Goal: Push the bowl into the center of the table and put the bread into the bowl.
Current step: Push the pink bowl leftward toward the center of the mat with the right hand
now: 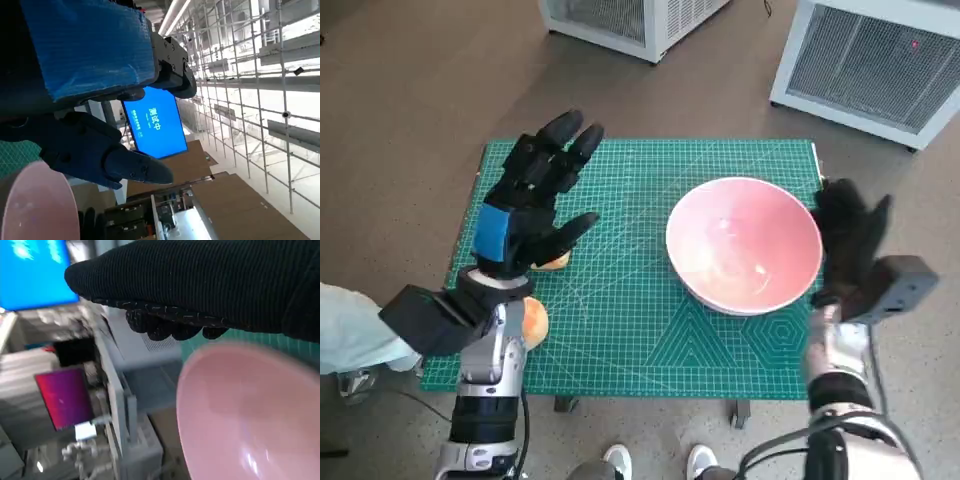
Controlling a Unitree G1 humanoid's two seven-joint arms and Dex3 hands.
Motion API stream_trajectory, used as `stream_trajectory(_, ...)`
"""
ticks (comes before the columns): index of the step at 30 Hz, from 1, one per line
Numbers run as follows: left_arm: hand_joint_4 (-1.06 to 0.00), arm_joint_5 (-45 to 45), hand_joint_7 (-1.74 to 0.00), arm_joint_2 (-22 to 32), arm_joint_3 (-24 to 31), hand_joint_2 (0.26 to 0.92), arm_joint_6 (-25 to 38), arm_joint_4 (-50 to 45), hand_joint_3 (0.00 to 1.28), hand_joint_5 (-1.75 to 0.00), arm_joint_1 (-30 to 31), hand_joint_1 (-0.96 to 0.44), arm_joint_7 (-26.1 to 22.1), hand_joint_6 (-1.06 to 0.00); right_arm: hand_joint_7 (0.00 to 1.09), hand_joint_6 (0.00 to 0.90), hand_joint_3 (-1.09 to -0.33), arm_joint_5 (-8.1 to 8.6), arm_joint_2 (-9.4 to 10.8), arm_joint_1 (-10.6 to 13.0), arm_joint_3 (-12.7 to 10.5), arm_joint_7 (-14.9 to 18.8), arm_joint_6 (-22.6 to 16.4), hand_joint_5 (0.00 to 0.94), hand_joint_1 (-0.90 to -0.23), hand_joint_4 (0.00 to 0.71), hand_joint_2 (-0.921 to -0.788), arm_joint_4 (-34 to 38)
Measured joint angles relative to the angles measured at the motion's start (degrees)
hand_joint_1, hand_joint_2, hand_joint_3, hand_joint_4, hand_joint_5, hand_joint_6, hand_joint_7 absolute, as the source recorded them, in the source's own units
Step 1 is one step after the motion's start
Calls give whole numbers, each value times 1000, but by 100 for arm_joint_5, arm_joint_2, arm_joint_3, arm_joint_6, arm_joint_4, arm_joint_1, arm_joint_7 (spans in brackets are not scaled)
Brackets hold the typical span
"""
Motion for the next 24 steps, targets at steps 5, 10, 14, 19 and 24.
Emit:
stream_trajectory(5, -366, -18, -357, 55, 18, 921, 29, -123, 173, 0, 93, -509, -2, -267, 282, 196, -904, 128, 172, -121, -90, 90, 168, 0, -585, 238, -921, 35)
stream_trajectory(10, -366, -18, -351, 115, 67, 921, 46, -230, 172, 0, 187, -511, 9, -270, 276, 201, -909, 248, 322, -251, -207, 202, 319, 0, -578, 235, -921, 65)
stream_trajectory(14, -369, -18, -344, 145, 113, 921, 63, -352, 170, -2, 267, -514, 25, -274, 269, 200, -912, 366, 425, -353, -309, 272, 424, 0, -571, 234, -921, 71)
stream_trajectory(19, -369, -18, -336, 182, 155, 921, 111, -497, 169, -2, 372, -517, 45, -277, 266, 205, -917, 485, 571, -518, -416, 338, 546, 0, -564, 233, -921, 85)
stream_trajectory(24, -370, -16, -327, 217, 188, 921, 160, -585, 168, -2, 450, -519, 90, -281, 264, 217, -907, 579, 709, -683, -506, 410, 616, 0, -560, 232, -921, 96)
